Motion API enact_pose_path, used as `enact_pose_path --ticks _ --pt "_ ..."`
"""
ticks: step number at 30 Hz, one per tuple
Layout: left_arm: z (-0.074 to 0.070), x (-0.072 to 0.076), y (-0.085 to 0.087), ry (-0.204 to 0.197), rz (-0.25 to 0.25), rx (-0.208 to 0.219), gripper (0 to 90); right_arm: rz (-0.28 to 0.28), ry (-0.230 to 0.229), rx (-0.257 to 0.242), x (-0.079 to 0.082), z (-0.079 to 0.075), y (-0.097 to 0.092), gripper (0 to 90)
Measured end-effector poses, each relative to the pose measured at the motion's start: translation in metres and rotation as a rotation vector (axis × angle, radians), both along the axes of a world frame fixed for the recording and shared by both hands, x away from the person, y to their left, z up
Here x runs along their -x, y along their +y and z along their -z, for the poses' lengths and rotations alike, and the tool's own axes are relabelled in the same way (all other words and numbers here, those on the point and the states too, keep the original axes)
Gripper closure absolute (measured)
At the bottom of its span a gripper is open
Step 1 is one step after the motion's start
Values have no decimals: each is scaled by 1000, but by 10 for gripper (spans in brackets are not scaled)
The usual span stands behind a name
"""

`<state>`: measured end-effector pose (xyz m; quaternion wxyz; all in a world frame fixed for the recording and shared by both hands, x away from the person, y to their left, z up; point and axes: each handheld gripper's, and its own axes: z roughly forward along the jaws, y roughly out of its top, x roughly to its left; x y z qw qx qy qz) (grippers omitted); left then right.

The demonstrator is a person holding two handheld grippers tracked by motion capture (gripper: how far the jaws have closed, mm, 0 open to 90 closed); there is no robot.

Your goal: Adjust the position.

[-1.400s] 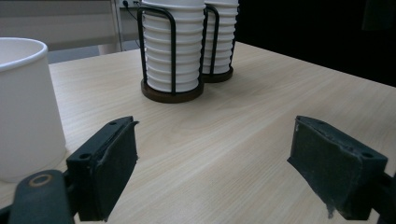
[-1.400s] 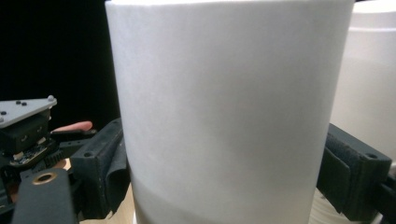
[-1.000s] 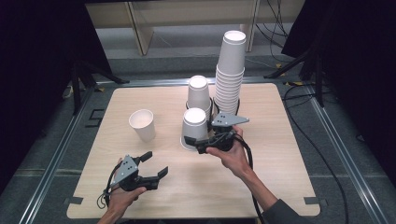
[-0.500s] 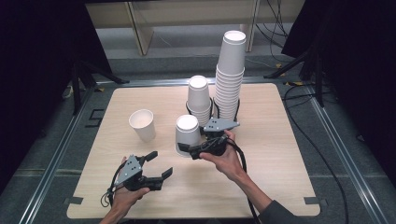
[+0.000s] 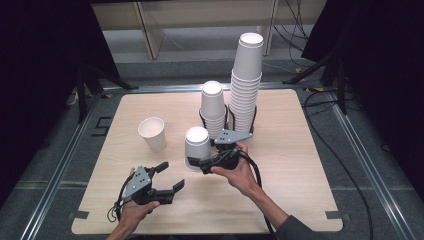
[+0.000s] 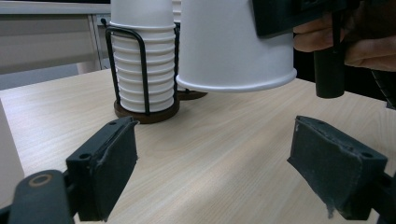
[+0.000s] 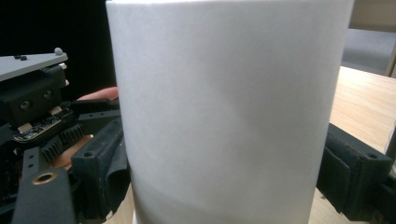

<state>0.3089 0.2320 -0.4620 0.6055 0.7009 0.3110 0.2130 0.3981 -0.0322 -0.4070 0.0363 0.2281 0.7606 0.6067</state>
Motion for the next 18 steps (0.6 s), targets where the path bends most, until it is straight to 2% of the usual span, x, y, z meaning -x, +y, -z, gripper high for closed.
enact_pose_path --ticks 2,3,4,7,8,9,10,12,13,14,15,16,17,18 --pt "1 -1 -1 -9 3 19 141 5 -9 9 0 0 0 155" --pt "0 1 0 3 -4 4 140 4 -32 16 -1 0 0 155" --pt "-1 0 0 -1 0 2 140 2 -32 14 -1 1 0 155" --pt "0 0 -1 -1 9 14 141 -3 -28 5 -1 3 4 155" --pt "1 -1 -2 -10 20 32 140 -10 -10 -3 0 3 5 155" --pt "-1 0 -1 3 12 14 140 -10 7 -2 1 4 7 155" --pt "-1 0 -1 4 14 19 140 -21 -32 4 -1 5 7 155" --pt "-1 -1 -2 -9 28 45 140 -12 27 -12 3 6 10 155" --pt "-1 0 -2 -3 25 33 140 -18 8 -11 1 6 10 155" --pt "-2 0 -2 3 23 27 140 -30 10 -12 1 7 11 155" --pt "-1 -1 -3 -4 33 45 140 -23 -4 0 1 7 10 155" --pt "-1 -1 -3 0 30 44 140 -32 14 -12 2 7 11 155" --pt "-1 -1 -3 1 32 46 140 -34 11 -13 2 8 12 156" --pt "-2 -1 -3 3 31 48 140 -26 -12 -2 2 7 12 156"
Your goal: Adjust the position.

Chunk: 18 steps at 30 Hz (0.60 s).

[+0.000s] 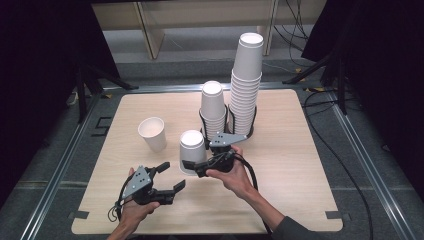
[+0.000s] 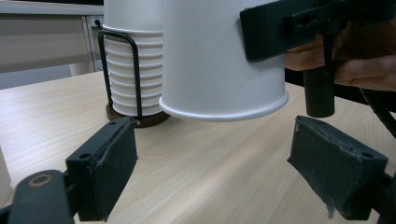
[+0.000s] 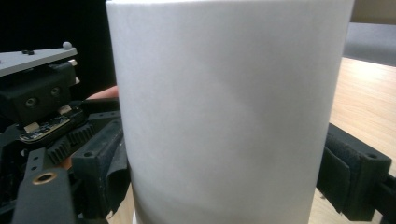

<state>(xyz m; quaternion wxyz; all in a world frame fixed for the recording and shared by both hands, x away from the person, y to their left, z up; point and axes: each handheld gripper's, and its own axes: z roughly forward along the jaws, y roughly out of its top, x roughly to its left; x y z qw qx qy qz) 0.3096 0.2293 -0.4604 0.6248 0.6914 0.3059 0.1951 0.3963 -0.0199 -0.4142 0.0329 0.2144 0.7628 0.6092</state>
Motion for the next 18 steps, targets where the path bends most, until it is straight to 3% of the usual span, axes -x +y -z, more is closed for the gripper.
enact_pose_path --ticks 1,3,4,5,8,9,11,12,13,14,15,17,18 --pt "-1 1 2 14 -4 -12 140 -6 -1 -9 0 0 1 156" --pt "-1 0 2 23 4 4 140 -20 30 -22 2 1 4 156" --pt "-1 0 1 30 5 13 139 -22 13 -18 1 2 5 156" --pt "-1 0 1 31 10 9 138 -21 43 -28 3 3 7 157" --pt "-1 -2 -3 40 21 9 139 -36 12 -24 3 5 12 158" --pt "0 -2 -4 45 20 4 139 -54 34 -28 5 6 14 158" --pt "1 -4 -6 36 24 16 138 -53 -4 -16 7 6 16 159" --pt "1 -3 -6 52 11 8 123 -66 22 -24 9 5 18 159" --pt "0 -3 -6 57 10 12 101 -63 -7 -19 10 6 19 159" --pt "0 -4 -6 61 5 25 90 -74 27 -36 12 6 21 160" --pt "0 -5 -6 60 8 28 76 -68 7 -22 12 7 21 160" --pt "1 -5 -8 72 3 31 50 -80 27 -36 14 9 25 160" --pt "1 -6 -8 69 6 27 39 -84 3 -36 13 10 26 160"
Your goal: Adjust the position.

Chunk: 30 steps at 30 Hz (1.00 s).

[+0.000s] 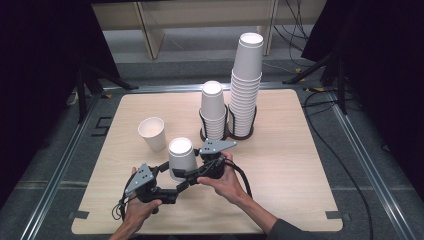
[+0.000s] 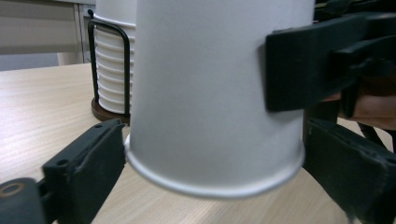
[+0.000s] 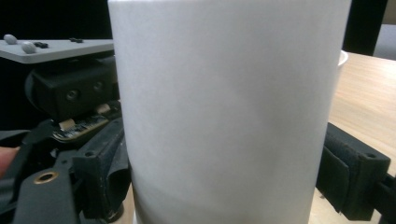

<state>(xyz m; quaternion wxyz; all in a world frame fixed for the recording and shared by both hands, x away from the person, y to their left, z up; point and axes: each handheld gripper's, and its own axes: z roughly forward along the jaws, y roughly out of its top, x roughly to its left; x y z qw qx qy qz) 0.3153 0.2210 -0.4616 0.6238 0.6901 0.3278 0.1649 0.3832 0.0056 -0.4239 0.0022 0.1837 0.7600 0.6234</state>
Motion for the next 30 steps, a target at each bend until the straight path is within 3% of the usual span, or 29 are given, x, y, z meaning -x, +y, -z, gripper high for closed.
enact_pose_path --ticks 2,3,5,10,11,12,15,16,18,19,21,22,23,26,27,28,29,30 --pt "0 0 -1 0 -6 0 27 -14 14 -3 2 1 2 160" --pt "0 0 -1 -1 -8 1 21 -6 -14 0 2 1 3 160" --pt "0 0 -1 1 -8 -10 15 -15 29 -10 5 1 5 160" --pt "0 1 -2 -3 -16 -23 11 -25 -6 -15 5 3 7 160" --pt "1 0 -3 -21 -11 -5 14 -26 -4 -16 5 3 7 159" --pt "-1 2 -2 -16 -22 -32 15 -20 -7 -13 5 3 7 159" --pt "0 1 -3 -29 -11 -28 31 -27 -11 -6 6 2 6 152" --pt "-2 2 -2 -22 -21 -57 37 -26 -11 -6 5 2 6 148" --pt "-2 3 -2 -29 -20 -63 50 -37 0 -8 3 3 6 138" --pt "-3 3 -2 -35 -17 -76 57 -34 22 0 6 2 5 133" --pt "-2 3 -3 -47 -8 -56 67 -44 16 10 6 0 6 125" --pt "-4 5 -2 -39 -11 -84 71 -36 26 26 7 -2 6 122" --pt "-4 5 -2 -41 -8 -88 74 -41 -8 49 5 -4 6 122" --pt "-5 5 -3 -41 0 -104 83 -59 25 58 5 -8 4 122" --pt "-4 5 -3 -51 9 -100 85 -61 8 71 3 -10 2 122" --pt "-3 4 -4 -54 16 -101 86 -71 42 56 4 -11 2 125" --pt "-3 5 -4 -53 19 -109 87 -64 37 81 4 -13 0 130" --pt "-3 5 -4 -53 22 -112 88 -72 7 75 2 -14 0 135"
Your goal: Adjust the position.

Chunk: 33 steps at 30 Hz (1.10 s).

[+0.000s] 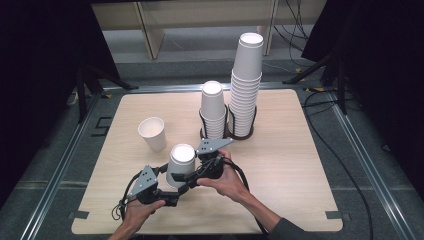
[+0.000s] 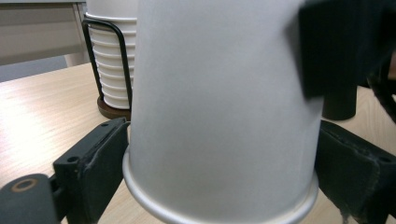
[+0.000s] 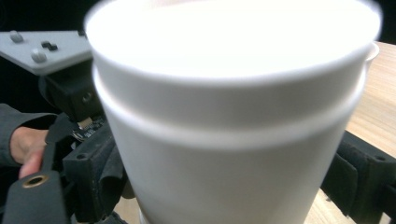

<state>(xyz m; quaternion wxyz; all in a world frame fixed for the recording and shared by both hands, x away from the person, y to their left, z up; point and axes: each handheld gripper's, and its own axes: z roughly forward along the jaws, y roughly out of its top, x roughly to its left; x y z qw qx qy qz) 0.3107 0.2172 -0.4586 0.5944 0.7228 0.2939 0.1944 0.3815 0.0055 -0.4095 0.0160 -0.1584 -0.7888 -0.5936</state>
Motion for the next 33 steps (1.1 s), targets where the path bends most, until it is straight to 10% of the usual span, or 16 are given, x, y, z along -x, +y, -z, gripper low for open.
enact_pose_path --ticks 18,33 --pt "0 4 -1 -15 35 -117 95 -54 24 45 -2 -28 -16 204" --pt "-1 5 1 -57 32 -61 38 -50 37 12 -1 -35 -18 246"
